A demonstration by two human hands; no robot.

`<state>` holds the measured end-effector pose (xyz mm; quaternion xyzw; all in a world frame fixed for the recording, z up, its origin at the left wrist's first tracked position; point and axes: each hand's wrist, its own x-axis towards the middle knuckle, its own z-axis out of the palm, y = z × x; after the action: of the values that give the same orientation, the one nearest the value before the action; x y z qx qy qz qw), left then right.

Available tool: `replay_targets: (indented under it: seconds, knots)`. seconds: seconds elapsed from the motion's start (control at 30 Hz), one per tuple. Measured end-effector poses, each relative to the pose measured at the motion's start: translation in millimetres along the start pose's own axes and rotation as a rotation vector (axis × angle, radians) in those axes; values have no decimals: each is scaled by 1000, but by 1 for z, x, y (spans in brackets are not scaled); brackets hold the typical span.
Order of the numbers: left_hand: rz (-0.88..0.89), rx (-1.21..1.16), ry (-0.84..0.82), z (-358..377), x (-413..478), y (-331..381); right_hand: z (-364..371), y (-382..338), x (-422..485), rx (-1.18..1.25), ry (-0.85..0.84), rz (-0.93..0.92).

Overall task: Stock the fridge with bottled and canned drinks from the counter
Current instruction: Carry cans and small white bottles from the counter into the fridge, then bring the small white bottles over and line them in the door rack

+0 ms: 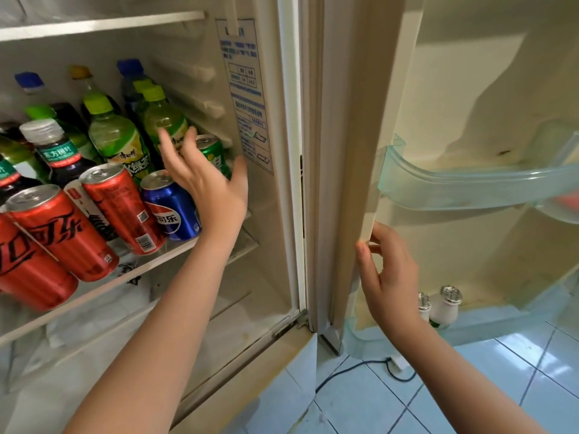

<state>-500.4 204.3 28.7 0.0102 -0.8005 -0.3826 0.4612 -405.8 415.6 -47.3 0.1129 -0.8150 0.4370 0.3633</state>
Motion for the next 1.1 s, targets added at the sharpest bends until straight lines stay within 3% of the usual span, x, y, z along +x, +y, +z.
replay_targets:
  seconds: [0.23, 0.4, 0.57, 0.67, 0.8, 0.9, 1.0, 1.1]
  knots:
    - [-28, -231, -147, -17, -92, 6, -4, -11, -2, 1, -15, 112]
    - [-183, -354, -392, -17, -169, -3, -32, -12, -40, -10, 53, 149]
    - [-331, -408, -765, -14, -258, -3, -86, 15, -129, -185, 35, 365]
    - [-435, -346, -1122, -10, -312, 2, -134, 39, -203, -357, -107, 612]
    - [-396, -127, -1676, -1, -382, 18, -203, 53, -312, -464, -255, 1150]
    - [-410, 7, -1885, -3, -436, 37, -255, 43, -398, -482, -301, 1439]
    - [-276, 198, -2069, -9, -496, 54, -308, 19, -479, -477, -268, 1683]
    - [-266, 322, -2173, -20, -558, 82, -365, -9, -557, -462, -212, 1863]
